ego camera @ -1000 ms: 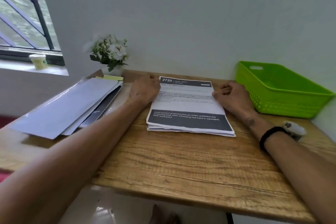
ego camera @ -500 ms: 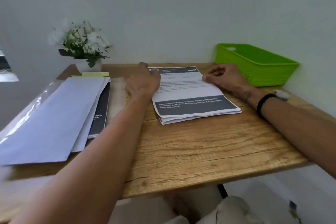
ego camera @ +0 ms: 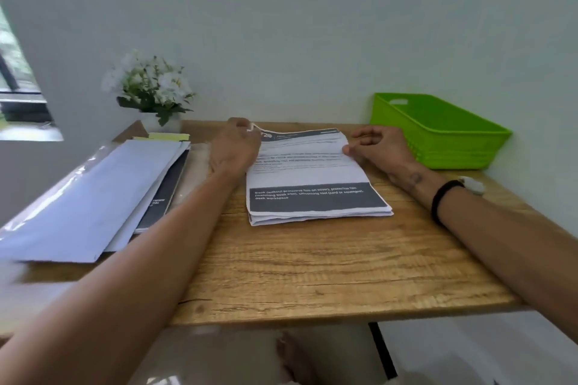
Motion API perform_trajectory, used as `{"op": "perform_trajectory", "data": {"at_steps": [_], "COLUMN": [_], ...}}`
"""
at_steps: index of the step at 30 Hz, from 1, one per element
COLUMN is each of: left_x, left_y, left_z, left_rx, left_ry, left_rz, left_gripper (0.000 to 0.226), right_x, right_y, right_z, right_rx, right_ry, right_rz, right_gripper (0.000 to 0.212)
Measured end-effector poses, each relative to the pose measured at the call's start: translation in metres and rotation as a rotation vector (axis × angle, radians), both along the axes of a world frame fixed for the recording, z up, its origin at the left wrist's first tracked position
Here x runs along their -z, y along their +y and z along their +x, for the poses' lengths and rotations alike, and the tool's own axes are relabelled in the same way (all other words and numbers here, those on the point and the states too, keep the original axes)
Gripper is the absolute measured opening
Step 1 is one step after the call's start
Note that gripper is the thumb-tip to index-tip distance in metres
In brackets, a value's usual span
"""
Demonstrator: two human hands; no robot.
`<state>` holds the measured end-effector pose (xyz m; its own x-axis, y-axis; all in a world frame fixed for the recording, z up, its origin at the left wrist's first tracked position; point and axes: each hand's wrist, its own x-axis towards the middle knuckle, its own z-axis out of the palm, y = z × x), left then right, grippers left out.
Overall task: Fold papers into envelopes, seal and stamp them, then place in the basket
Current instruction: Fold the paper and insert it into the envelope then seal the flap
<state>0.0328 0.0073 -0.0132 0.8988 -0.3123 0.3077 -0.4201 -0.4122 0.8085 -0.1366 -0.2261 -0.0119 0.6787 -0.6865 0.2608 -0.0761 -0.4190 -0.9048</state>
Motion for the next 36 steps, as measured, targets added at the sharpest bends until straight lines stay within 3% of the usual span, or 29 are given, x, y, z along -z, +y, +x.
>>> {"op": "perform_trajectory", "data": {"at_steps": [5,10,15,21,27,32,36], "left_x": [-0.004,-0.005,-0.004,-0.007,-0.012,-0.011,-0.012], "left_y": [0.003,0.000,-0.003,-0.005,0.001,0.007,0.005], "left_z": [-0.003,-0.007,-0.008,-0.016,-0.018,-0.009,-0.010], "left_rx": [-0.059,-0.088,-0.086,0.043,0.176,0.287,0.300], "left_ry": [0.051,0.029,0.053,0.129,0.203,0.315,0.311], "left_rz": [-0.076,0.015,-0.012,-0.183,-0.298,-0.309,-0.315], "left_gripper": [0.035,0.029,0.028,0.021,0.017,0.018,0.016], "right_x": [0.001,0.003,0.007,0.001,-0.006,-0.003,-0.006], "right_y": [-0.007,-0.015,-0.024,-0.022,-0.020,-0.021,-0.021], "right_z": [0.001,0.007,0.014,0.012,0.008,0.006,0.008], "right_rx": [-0.084,-0.185,-0.185,-0.166,-0.118,-0.088,-0.067], "right_ry": [-0.098,-0.139,-0.168,-0.208,-0.202,-0.187,-0.195], "right_rz": [0.078,0.139,0.185,0.189,0.243,0.268,0.335], "right_gripper": [0.040,0.033,0.026,0.013,0.020,0.024,0.009]}}
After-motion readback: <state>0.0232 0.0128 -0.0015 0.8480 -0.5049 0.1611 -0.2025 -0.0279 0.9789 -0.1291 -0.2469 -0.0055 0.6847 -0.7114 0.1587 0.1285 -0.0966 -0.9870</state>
